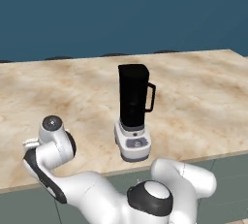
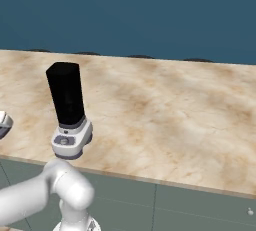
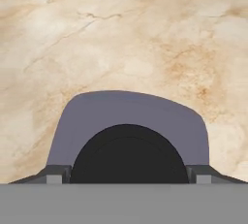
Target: Close the lid blender by securely placing the lid on top.
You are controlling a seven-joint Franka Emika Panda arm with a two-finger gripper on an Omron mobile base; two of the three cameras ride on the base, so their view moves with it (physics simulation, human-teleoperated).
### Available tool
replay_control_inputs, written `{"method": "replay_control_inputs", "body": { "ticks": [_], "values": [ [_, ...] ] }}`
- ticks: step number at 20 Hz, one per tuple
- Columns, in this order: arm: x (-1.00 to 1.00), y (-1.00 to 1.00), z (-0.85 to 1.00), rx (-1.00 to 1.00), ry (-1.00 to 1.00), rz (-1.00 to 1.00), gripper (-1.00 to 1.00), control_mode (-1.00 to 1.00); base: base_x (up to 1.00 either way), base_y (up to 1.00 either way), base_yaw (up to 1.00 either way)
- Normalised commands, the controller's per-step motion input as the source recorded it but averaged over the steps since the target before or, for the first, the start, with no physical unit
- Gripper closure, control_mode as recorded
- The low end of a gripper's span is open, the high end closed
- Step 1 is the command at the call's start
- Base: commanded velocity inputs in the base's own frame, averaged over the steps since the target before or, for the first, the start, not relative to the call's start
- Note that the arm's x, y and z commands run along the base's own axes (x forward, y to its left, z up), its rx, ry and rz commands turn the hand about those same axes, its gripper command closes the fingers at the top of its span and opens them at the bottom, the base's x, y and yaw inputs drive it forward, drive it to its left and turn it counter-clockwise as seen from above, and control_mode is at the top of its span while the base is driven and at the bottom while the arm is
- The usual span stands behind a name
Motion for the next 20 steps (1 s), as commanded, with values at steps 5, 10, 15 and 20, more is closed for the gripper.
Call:
{"method": "replay_control_inputs", "body": {
  "ticks": [5,10,15,20],
  "values": [
    [0.01,0.01,0.96,-0.15,-0.01,-0.05,1.00,-1.00,0.00,0.00,0.00],
    [0.00,-0.03,0.90,-0.13,-0.05,-0.02,1.00,-1.00,0.00,0.00,0.00],
    [-0.03,-0.24,0.79,-0.09,-0.06,-0.02,1.00,-1.00,0.00,0.00,0.00],
    [-0.25,-0.60,0.28,-0.01,-0.16,0.00,1.00,-1.00,0.00,0.00,0.00]
  ]
}}
